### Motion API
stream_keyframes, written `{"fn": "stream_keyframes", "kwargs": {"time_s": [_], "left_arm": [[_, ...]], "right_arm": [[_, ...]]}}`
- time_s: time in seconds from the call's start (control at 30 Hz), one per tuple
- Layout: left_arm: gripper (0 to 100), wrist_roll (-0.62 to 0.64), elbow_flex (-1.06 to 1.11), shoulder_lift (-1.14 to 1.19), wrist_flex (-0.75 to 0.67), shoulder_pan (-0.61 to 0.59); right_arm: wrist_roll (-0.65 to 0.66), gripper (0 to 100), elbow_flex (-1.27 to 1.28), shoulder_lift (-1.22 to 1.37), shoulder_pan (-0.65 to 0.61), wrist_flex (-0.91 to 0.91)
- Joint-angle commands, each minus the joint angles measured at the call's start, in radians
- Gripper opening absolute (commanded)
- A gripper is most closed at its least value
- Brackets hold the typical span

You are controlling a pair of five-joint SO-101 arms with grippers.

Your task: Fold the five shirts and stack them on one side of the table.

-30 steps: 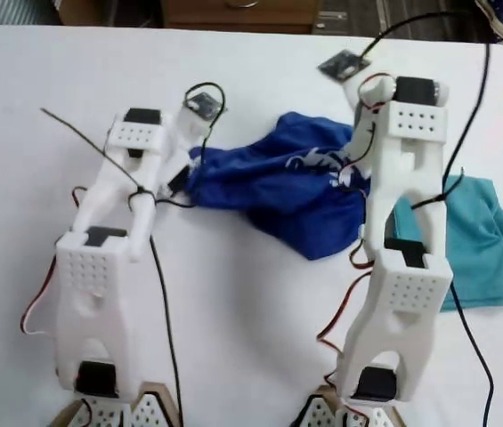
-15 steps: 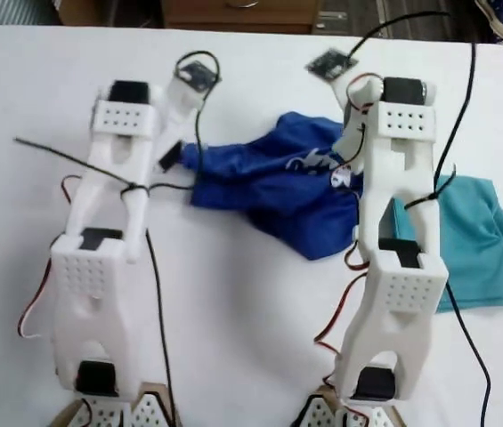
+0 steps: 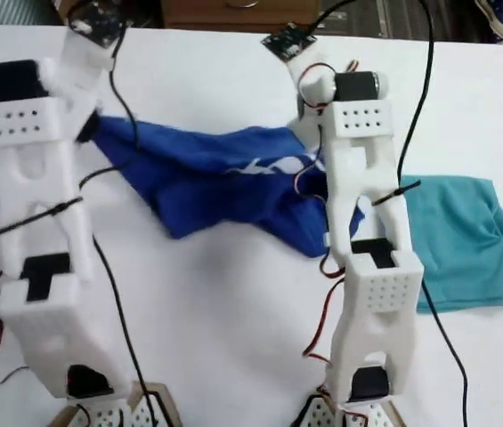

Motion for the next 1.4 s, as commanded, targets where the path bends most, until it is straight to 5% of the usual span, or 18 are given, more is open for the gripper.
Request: {"fn": "stream_keyframes", "kwargs": {"time_s": [0.0, 0.27, 0.43, 0.87, 1.07, 1.17, 1.37], "left_arm": [[2, -0.018, 0.101, -0.104, 0.018, -0.015], [2, -0.020, 0.231, -0.114, -0.005, -0.072], [2, -0.021, 0.214, -0.104, -0.012, -0.110], [2, -0.017, 0.243, -0.101, -0.048, -0.103], [2, -0.018, 0.389, -0.103, -0.114, -0.103], [2, -0.015, 0.464, -0.104, -0.166, -0.103], [2, -0.012, 0.526, -0.104, -0.196, -0.103]], "right_arm": [[-0.025, 2.0, 0.014, 0.016, -0.061, -0.013], [-0.017, 2.0, 0.029, 0.177, -0.077, 0.062], [0.172, 2.0, 0.094, 0.162, -0.064, 0.186], [0.540, 2.0, 0.641, -0.430, 0.013, 0.185], [0.408, 2.0, 0.608, -0.618, 0.007, -0.114], [0.238, 2.0, 0.612, -0.542, 0.004, -0.283], [0.210, 2.0, 0.589, -0.268, -0.087, -0.377]]}}
